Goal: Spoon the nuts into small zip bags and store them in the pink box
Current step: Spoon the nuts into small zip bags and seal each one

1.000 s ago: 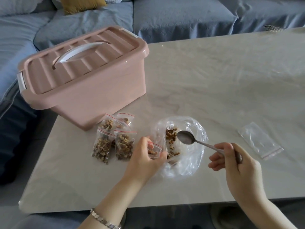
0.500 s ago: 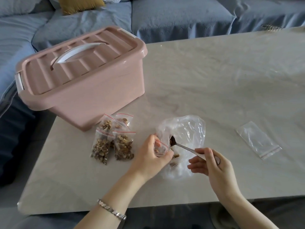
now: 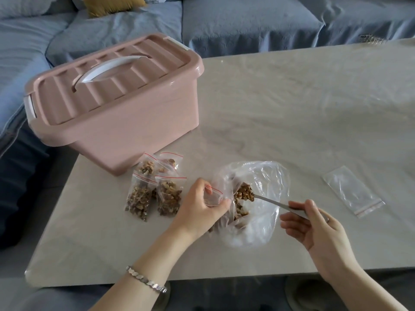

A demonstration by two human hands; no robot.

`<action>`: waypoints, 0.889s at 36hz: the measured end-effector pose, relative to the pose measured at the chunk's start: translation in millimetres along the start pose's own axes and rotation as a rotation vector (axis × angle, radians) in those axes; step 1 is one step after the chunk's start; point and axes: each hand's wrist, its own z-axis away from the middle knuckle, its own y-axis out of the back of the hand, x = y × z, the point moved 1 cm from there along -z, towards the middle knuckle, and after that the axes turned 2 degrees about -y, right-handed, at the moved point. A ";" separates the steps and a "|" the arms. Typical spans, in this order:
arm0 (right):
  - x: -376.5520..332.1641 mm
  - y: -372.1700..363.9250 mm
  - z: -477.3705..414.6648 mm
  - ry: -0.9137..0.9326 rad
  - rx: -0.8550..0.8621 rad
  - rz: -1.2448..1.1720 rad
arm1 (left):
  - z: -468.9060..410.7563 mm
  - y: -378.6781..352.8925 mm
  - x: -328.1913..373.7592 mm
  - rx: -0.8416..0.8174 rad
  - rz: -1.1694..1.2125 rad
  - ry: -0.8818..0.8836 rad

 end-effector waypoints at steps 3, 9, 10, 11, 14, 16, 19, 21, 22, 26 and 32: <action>-9.0 9.1 1.1 0.047 0.021 0.060 | 4.0 3.4 1.5 0.071 -0.006 -0.037; -30.6 18.8 2.1 0.161 0.051 0.172 | 20.9 5.5 14.3 0.288 -0.030 -0.249; -33.5 19.2 2.2 0.170 0.053 0.188 | 21.9 3.8 16.5 0.294 -0.028 -0.274; -36.1 19.3 2.3 0.178 0.056 0.204 | 22.2 1.3 18.3 0.289 -0.033 -0.293; -43.7 19.0 3.8 0.200 0.068 0.239 | 18.0 -8.5 17.1 0.232 -0.070 -0.268; -48.7 18.9 5.2 0.213 0.076 0.254 | 14.9 -13.8 13.9 0.180 -0.049 -0.200; -57.2 19.4 6.2 0.225 0.091 0.270 | 11.9 -19.0 9.0 0.127 0.001 -0.139; -63.6 19.1 4.8 0.232 0.099 0.280 | 9.9 -21.1 5.7 0.132 0.008 -0.139; -66.8 18.7 3.3 0.233 0.103 0.289 | 8.6 -22.3 3.5 0.146 0.001 -0.152; -79.6 14.3 -5.4 0.229 0.105 0.288 | 5.2 -25.4 -2.3 0.126 -0.010 -0.190; -100.2 -5.1 -17.1 0.175 0.024 0.376 | -0.3 -24.1 7.4 0.061 -0.070 -0.218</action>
